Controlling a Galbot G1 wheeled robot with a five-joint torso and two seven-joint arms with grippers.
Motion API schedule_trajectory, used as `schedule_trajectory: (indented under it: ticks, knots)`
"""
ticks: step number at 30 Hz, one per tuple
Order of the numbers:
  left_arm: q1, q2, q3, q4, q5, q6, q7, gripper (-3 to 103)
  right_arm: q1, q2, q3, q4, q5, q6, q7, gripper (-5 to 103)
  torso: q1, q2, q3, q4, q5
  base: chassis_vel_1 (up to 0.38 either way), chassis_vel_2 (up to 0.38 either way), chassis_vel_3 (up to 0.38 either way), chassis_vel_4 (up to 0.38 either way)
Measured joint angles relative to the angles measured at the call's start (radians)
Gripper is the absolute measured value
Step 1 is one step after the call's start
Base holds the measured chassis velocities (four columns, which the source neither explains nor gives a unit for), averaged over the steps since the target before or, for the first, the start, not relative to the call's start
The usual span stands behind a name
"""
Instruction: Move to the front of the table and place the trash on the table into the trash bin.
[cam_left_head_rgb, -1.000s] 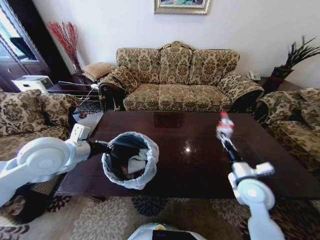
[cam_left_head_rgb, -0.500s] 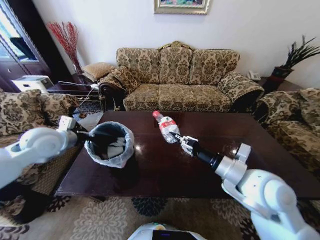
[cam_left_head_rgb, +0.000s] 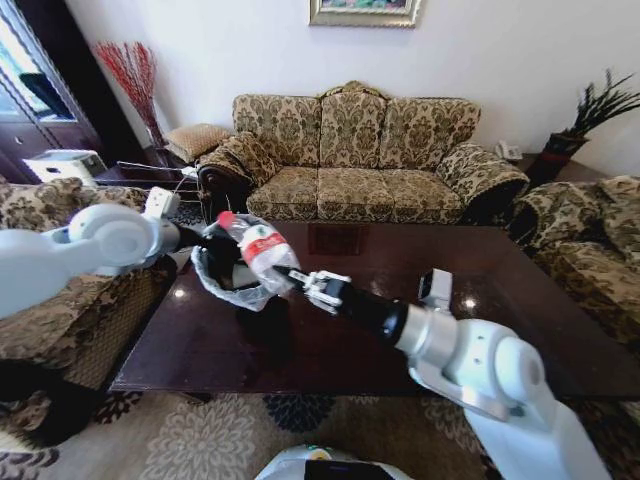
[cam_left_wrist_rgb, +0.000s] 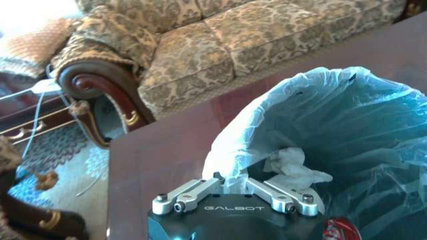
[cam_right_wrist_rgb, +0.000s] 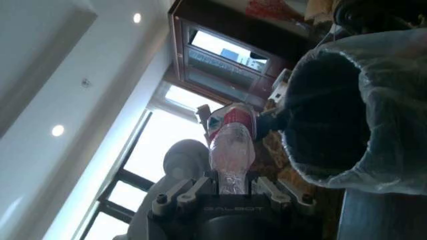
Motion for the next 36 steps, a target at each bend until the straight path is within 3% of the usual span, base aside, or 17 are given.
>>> schedule_trajectory:
  ticks: [1,4,15,19,21,23,27,31,32,33,35,36]
  knots:
    - [0.0,0.0,0.0,0.0,0.0,0.0,0.0,0,0.0,0.0,0.0,0.0,0.0,0.0,0.0,18,0.0,0.0,0.0,0.0,0.0,0.0,0.0,0.0,0.0]
    - [0.01,0.008,0.0,-0.008,0.001,-0.008,0.001,0,-0.04,-0.009,-0.06,-0.028,-0.132,0.013,0.005,18,0.0,0.0,0.0,-0.0002,-0.0002,0.0,0.0,0.0,0.0]
    - [0.011,-0.002,0.003,-0.002,0.006,-0.012,0.003,0,-0.055,0.001,-0.047,-0.071,-0.186,0.024,0.011,18,0.0,0.0,0.0,-0.0002,-0.0001,0.0,0.0,0.0,0.0]
    - [0.001,-0.021,0.008,-0.018,0.004,-0.007,0.006,0,-0.056,0.0,-0.039,-0.091,-0.218,0.028,-0.05,20,0.0,0.0,0.0,0.0,-0.0002,0.0,0.0,0.0,0.0]
    - [0.001,-0.032,0.013,-0.047,0.002,-0.005,0.011,0,-0.054,0.002,-0.04,-0.114,-0.257,0.037,-0.093,36,0.0,0.0,0.0,0.0,-0.0002,0.0,0.0,0.0,0.0]
    - [0.001,-0.034,0.013,-0.055,0.001,-0.005,0.011,0,-0.051,0.006,-0.04,-0.119,-0.259,0.039,-0.098,36,0.0,0.0,0.0,-0.0001,-0.0002,0.0,0.0,0.0,0.0]
    - [-0.002,-0.048,0.014,-0.098,-0.006,-0.011,0.017,0,-0.04,0.019,-0.05,-0.117,-0.257,0.052,-0.111,57,0.0,0.0,0.0,-0.0004,-0.0002,0.0,0.0,0.0,0.0]
    - [-0.007,-0.058,0.014,-0.116,-0.01,-0.011,0.017,0,-0.042,0.022,-0.058,-0.11,-0.258,0.054,-0.111,62,0.0,0.0,0.0,0.0,-0.0002,0.0,0.0,0.0,0.0]
    - [-0.008,-0.061,0.014,-0.121,-0.011,-0.011,0.018,0,-0.044,0.023,-0.06,-0.11,-0.264,0.055,-0.114,68,0.0,0.0,0.0,-0.0001,-0.0002,0.0,0.0,0.0,0.0]
    - [-0.009,-0.07,0.014,-0.124,-0.012,-0.009,0.019,0,-0.052,0.024,-0.058,-0.11,-0.29,0.062,-0.157,79,0.0,0.0,0.0,-0.0001,-0.0001,0.0,0.0,0.0,0.0]
    - [-0.009,-0.073,0.014,-0.123,-0.012,-0.006,0.018,0,-0.056,0.023,-0.054,-0.11,-0.302,0.064,-0.186,79,0.0,0.0,0.0,-0.0002,-0.0001,0.0,0.0,0.0,0.0]
    - [-0.012,-0.081,0.013,-0.115,-0.014,0.011,0.016,0,-0.067,0.016,-0.035,-0.11,-0.348,0.068,-0.273,84,0.0,0.0,0.0,-0.0003,-0.0002,0.0,0.0,0.0,0.0]
